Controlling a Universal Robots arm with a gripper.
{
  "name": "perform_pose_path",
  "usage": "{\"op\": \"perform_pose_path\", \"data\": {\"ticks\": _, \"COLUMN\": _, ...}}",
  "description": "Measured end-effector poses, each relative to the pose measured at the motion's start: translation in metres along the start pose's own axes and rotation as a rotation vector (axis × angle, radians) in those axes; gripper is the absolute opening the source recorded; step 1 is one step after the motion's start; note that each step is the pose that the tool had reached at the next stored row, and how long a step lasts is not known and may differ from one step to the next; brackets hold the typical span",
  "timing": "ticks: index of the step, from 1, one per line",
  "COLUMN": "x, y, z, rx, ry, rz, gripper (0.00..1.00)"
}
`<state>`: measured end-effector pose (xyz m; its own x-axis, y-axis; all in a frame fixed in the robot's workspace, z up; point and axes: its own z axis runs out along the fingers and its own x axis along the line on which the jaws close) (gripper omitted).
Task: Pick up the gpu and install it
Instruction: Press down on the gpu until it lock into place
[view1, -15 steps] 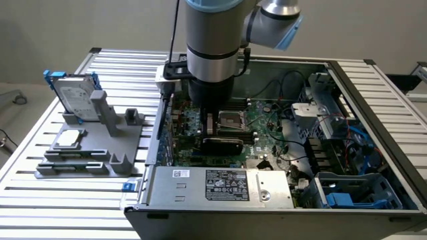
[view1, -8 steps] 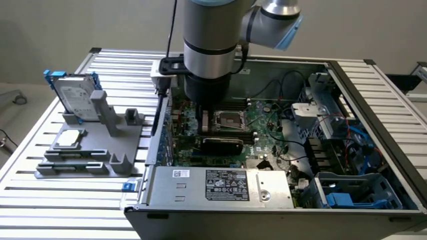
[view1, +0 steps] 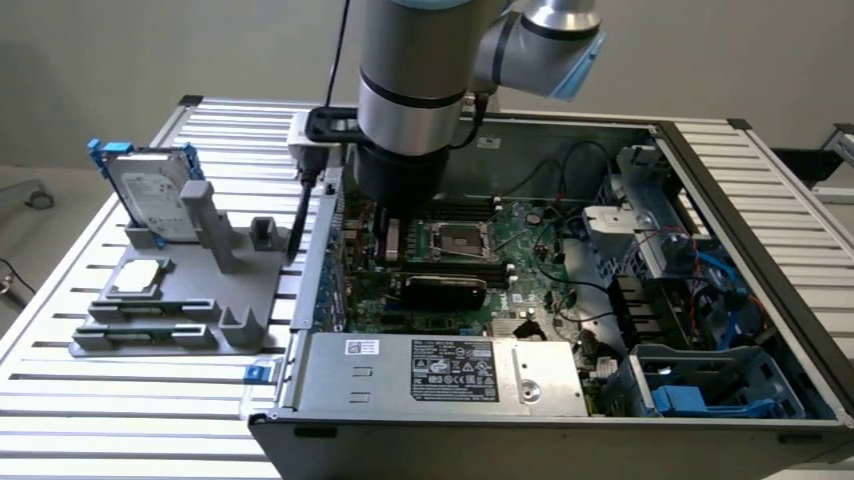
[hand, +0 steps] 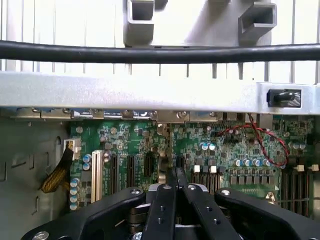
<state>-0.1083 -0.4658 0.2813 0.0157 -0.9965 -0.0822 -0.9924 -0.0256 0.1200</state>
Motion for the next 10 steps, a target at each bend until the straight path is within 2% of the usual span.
{"op": "perform_pose_path", "data": {"ticks": 2, "x": -0.0001, "y": 0.0014, "z": -0.0005, "rx": -0.0169, "ry": -0.0004, "rz": 0.001, "gripper": 0.11}}
{"op": "perform_pose_path", "data": {"ticks": 4, "x": -0.0004, "y": 0.0026, "z": -0.0016, "rx": -0.0309, "ry": -0.0009, "rz": 0.003, "gripper": 0.11}}
{"op": "perform_pose_path", "data": {"ticks": 6, "x": -0.0007, "y": 0.0035, "z": -0.0028, "rx": -0.0421, "ry": -0.0014, "rz": 0.003, "gripper": 0.11}}
{"op": "perform_pose_path", "data": {"ticks": 10, "x": -0.0011, "y": 0.0060, "z": -0.0042, "rx": -0.0682, "ry": -0.0018, "rz": 0.006, "gripper": 0.11}}
